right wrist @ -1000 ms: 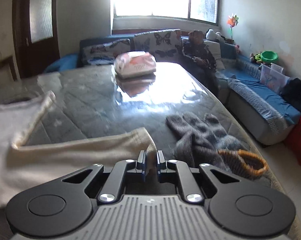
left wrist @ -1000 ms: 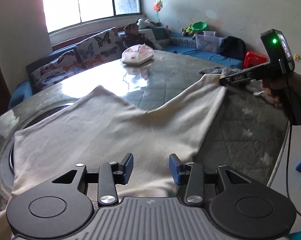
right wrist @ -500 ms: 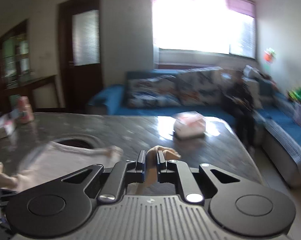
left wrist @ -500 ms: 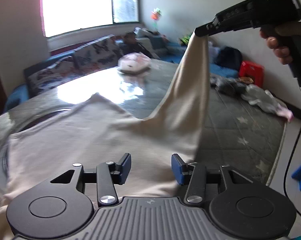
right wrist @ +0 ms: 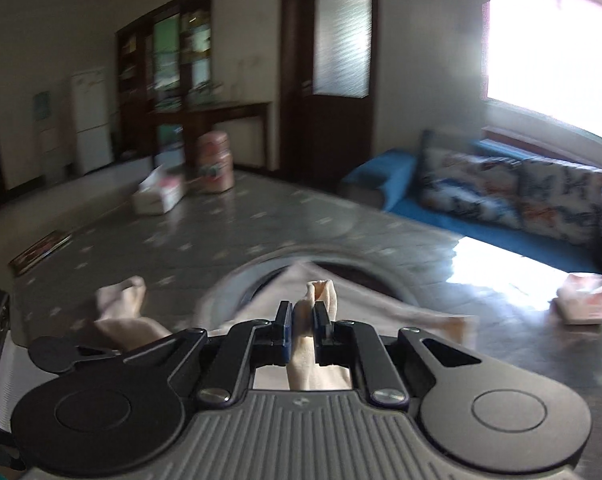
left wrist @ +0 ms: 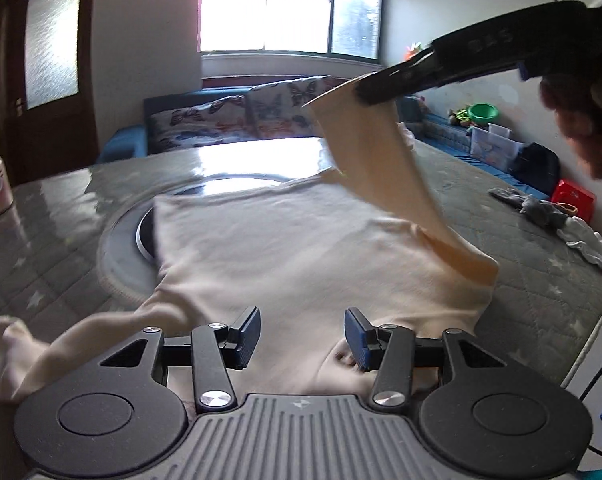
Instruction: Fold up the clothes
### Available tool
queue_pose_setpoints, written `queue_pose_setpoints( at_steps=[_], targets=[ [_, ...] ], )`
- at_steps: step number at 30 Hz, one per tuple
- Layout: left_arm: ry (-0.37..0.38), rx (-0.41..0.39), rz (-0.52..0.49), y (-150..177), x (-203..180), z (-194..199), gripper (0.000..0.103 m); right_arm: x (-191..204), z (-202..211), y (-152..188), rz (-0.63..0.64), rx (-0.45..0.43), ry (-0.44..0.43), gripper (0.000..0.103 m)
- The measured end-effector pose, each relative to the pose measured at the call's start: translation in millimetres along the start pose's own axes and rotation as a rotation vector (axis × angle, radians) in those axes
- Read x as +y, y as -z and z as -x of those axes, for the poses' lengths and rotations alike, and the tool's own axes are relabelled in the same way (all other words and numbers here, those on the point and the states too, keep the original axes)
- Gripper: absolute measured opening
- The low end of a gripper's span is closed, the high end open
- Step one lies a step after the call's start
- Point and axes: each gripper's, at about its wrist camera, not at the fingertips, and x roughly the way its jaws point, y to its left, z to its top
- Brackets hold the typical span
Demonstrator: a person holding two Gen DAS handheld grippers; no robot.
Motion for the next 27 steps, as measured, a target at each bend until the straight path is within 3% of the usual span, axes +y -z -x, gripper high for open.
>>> queue_pose_setpoints(
  at_steps=[6, 10, 14, 20, 27],
  targets=[
    [-0.006, 0.009, 0.038, 9, 9, 1, 0.050, 22, -37, 12, 0.012, 0.076, -0.063, 0.009],
    [-0.013, 0.010, 0.050, 10, 12, 2, 0.051, 28, -48, 20, 0.021, 0.125, -0.108, 0.019],
    [-0.021, 0.009, 0.045, 8, 11, 3, 0.052, 29, -41, 21, 0.055, 0.121, -0.117, 0.028],
    [-0.041, -0.020, 0.040, 1, 15, 13, 0.052, 0, -16, 43, 0.051, 0.149, -0.026, 0.028],
    [-0.011, -0.036, 0.031, -15, 7, 3, 0.052, -52, -2, 107, -0.104, 0.252, 0.076, 0.028]
  ],
)
